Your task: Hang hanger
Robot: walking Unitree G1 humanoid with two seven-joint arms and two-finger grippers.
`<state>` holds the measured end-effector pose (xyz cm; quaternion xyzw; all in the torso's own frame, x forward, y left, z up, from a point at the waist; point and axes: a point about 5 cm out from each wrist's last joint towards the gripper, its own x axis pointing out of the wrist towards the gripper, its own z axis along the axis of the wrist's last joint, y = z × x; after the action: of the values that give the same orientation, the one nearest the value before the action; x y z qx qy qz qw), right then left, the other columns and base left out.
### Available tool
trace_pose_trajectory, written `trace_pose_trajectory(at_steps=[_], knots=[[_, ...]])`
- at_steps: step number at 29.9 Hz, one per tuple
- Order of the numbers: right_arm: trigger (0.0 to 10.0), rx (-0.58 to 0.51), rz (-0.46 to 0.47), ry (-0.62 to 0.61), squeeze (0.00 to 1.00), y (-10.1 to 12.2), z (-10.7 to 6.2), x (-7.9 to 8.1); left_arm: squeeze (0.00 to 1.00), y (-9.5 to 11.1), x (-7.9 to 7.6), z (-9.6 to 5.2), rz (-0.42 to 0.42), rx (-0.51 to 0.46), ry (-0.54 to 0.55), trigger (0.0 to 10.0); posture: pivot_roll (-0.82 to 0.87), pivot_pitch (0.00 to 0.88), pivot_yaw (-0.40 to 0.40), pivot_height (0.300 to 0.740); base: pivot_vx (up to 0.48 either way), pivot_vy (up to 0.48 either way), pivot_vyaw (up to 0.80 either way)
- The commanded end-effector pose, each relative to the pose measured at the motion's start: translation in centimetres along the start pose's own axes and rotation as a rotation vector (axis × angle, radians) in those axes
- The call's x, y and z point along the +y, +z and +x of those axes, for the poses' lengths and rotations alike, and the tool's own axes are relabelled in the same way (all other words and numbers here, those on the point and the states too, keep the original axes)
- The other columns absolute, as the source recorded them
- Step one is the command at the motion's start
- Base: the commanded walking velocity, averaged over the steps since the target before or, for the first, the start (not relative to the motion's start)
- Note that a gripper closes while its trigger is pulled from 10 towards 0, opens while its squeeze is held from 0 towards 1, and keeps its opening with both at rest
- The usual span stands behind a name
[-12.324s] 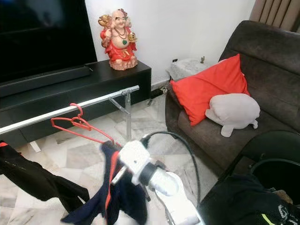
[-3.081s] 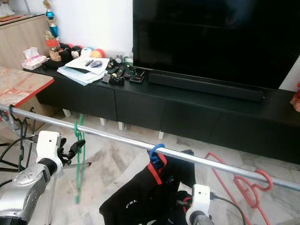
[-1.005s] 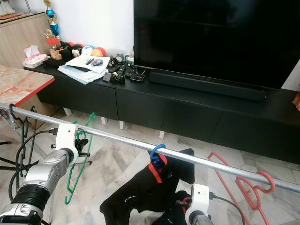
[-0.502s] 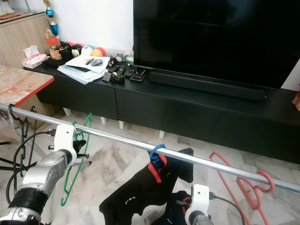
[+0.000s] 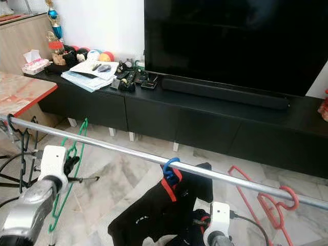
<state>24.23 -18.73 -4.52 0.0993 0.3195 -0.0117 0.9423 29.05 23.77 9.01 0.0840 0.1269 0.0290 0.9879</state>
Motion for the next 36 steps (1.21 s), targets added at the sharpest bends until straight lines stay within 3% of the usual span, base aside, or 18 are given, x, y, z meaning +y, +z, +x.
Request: trace_pose_trajectory(at_steps=[1,5,6,7,8,11,12,14,15,17,26,36], knots=[[10.0,-0.018,-0.010,-0.008,0.00,0.4,0.0,-0.3,0.00,0.4,-0.1,-0.4,0.043,-0.033,-0.019,0.0,0.15,0.000,-0.040,0.740,0.000,0.000,0.00],[10.0,-0.017,-0.010,-0.012,0.00,0.3,-0.1,-0.4,0.00,-1.3,0.1,-1.6,0.108,-0.033,-0.047,0.0,0.16,0.000,-0.040,0.740,0.000,0.000,0.00],[10.0,-0.016,-0.010,-0.013,0.00,0.2,-0.1,-0.5,0.00,-2.0,0.0,-1.9,0.129,-0.018,-0.055,1.2,0.16,0.000,-0.040,0.740,0.000,0.000,0.00],[10.0,-0.016,-0.010,-0.013,0.00,0.2,-0.1,-0.5,0.00,-2.4,0.0,-2.0,0.143,-0.008,-0.060,1.2,0.16,0.000,-0.039,0.740,0.000,0.000,0.00],[10.0,-0.015,-0.011,-0.015,0.00,0.2,-0.1,-0.5,0.00,-3.7,0.1,-2.3,0.149,0.033,-0.058,10.0,0.15,0.000,-0.038,0.740,0.000,0.000,0.00],[10.0,-0.017,-0.010,-0.019,0.00,0.1,-0.2,-0.6,0.00,-7.2,0.6,-2.9,0.120,0.149,-0.020,10.0,0.15,0.000,-0.036,0.740,0.000,0.000,0.00],[10.0,-0.017,-0.010,-0.019,0.00,0.1,-0.2,-0.6,0.00,-7.2,0.6,-2.9,0.120,0.149,-0.020,10.0,0.15,0.000,-0.036,0.740,0.000,0.000,0.00],[10.0,-0.020,-0.009,-0.029,0.00,0.1,-0.2,-0.7,0.00,-11.1,1.1,-3.9,0.077,0.298,0.029,10.0,0.14,0.000,-0.039,0.740,0.000,0.000,0.00],[10.0,-0.020,-0.009,-0.029,0.00,0.1,-0.2,-0.7,0.00,-11.1,1.1,-3.9,0.077,0.298,0.029,10.0,0.14,0.000,-0.039,0.740,0.000,0.000,0.00],[10.0,-0.026,-0.007,-0.041,0.00,0.2,-0.3,-1.0,0.00,-14.0,1.0,-5.1,0.047,0.413,0.056,10.0,0.14,0.000,-0.037,0.740,0.000,0.000,0.00],[10.0,-0.037,-0.001,-0.078,0.00,0.2,-0.5,-1.8,0.00,-17.8,-0.7,-7.1,0.062,0.587,0.015,10.0,0.12,0.000,-0.036,0.740,0.000,0.000,0.00],[10.0,-0.073,0.046,-0.113,0.00,0.7,-0.5,-2.2,0.00,-19.1,-2.1,-7.7,0.077,0.660,-0.017,10.0,0.11,0.000,-0.022,0.740,0.000,0.000,0.00]])
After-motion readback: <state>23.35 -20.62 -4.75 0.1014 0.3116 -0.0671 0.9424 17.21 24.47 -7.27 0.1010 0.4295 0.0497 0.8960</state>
